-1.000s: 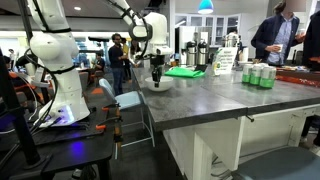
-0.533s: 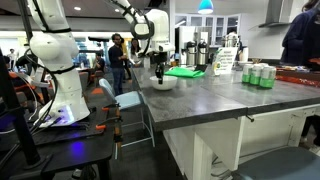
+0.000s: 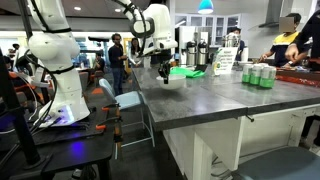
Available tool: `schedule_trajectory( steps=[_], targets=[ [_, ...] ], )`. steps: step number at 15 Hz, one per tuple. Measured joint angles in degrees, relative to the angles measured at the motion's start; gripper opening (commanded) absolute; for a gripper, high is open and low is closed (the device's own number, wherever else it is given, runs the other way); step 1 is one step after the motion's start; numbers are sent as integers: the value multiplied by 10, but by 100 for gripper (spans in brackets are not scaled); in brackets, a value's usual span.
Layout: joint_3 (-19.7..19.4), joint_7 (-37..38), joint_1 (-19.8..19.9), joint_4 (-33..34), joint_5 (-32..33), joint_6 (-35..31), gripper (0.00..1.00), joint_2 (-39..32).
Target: Move the bowl to the right
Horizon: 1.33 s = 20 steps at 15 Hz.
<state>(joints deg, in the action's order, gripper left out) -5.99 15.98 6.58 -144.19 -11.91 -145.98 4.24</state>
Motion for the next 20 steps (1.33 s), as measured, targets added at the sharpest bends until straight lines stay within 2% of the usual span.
schedule_trajectory(
  steps=[8,13,20],
  targets=[
    [-59,-56,55,-27,4,-4,1,2],
    [-92,-82,80,-64,-7,-19,1,32],
    [-100,-72,89,-91,-6,-37,1,54]
  ],
)
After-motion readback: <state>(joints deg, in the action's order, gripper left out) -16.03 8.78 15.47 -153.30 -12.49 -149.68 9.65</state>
